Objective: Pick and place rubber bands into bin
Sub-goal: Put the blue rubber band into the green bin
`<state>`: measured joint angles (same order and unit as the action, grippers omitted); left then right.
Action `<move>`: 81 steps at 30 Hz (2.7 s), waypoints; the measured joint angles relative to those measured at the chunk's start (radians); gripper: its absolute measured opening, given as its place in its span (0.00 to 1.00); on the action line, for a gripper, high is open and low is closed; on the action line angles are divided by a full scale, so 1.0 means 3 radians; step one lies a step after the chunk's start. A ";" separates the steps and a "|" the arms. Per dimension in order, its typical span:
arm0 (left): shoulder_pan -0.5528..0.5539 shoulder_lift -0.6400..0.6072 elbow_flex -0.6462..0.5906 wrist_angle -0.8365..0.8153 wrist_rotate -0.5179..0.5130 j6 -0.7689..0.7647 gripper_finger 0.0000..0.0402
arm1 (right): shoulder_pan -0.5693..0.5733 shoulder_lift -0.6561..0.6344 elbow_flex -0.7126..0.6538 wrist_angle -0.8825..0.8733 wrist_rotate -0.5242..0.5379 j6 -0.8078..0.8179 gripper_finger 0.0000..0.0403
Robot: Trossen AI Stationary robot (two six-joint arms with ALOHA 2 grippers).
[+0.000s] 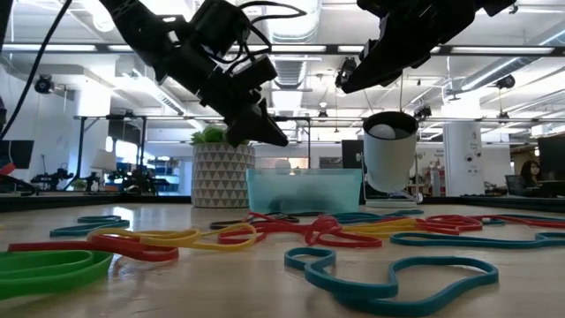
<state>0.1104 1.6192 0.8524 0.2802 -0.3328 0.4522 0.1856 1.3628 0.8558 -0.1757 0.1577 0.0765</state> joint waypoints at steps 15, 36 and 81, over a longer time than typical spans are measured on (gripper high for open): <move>-0.0324 -0.0416 0.0007 -0.0666 0.0005 -0.0373 0.30 | -0.0001 -0.0001 -0.0140 -0.0757 0.0116 -0.0055 0.34; -0.1276 -0.1442 -0.0314 -0.1493 0.0013 -0.1230 0.30 | -0.0511 0.0079 -0.0512 -0.0682 0.0188 -0.1031 0.34; -0.1620 -0.1848 -0.0725 -0.1765 0.0333 -0.2063 0.30 | -0.1026 0.1106 -0.0214 -0.0908 -0.0754 -0.0821 0.03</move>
<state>-0.3756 1.0649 0.6350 -0.2494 -0.2329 -0.1666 -0.1223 1.6946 0.7918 -0.4480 -0.0685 -0.1698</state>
